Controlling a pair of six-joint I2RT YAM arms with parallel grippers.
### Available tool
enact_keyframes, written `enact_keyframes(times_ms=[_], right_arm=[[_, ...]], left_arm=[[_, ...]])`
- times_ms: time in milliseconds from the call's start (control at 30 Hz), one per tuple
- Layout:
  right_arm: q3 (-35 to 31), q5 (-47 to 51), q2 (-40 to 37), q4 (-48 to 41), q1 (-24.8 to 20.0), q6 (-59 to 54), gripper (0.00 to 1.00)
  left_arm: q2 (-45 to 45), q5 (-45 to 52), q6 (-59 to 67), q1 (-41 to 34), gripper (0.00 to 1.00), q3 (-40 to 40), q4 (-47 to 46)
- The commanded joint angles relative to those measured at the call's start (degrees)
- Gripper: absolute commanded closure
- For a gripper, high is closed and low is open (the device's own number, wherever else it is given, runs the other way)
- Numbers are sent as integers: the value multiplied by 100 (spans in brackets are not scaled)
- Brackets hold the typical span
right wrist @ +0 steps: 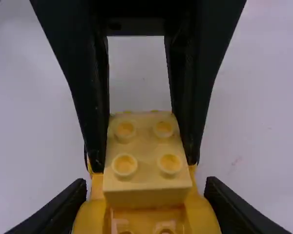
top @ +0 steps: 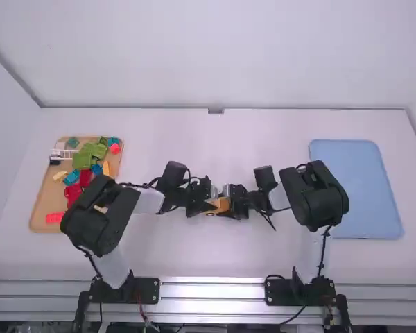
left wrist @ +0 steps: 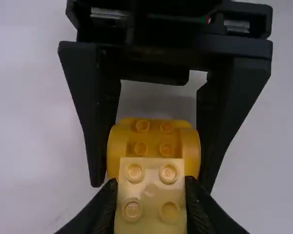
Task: Assemble lego blocks to make yellow taxi
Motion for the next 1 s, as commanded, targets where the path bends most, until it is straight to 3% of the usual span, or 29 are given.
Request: enact_keyframes(times_ms=[0,700,833,867,933,967], right_arm=[[44,61,92,-28,-26,50,51],[44,61,92,-28,-26,50,50],[44,61,92,-31,-26,52,51],[44,59,92,-31,-26,50,50],[44,59,92,-31,-26,50,50],[44,59,92,-31,-26,52,50]], left_arm=[[-254,-358,-24,11,74,11,-98],[-260,-977,-20,11,75,11,-688],[-260,-973,-22,11,69,11,-710],[-260,-973,-20,13,62,11,-708],[-260,-968,-24,13,38,11,-688],[-260,-968,-24,13,37,13,-688]])
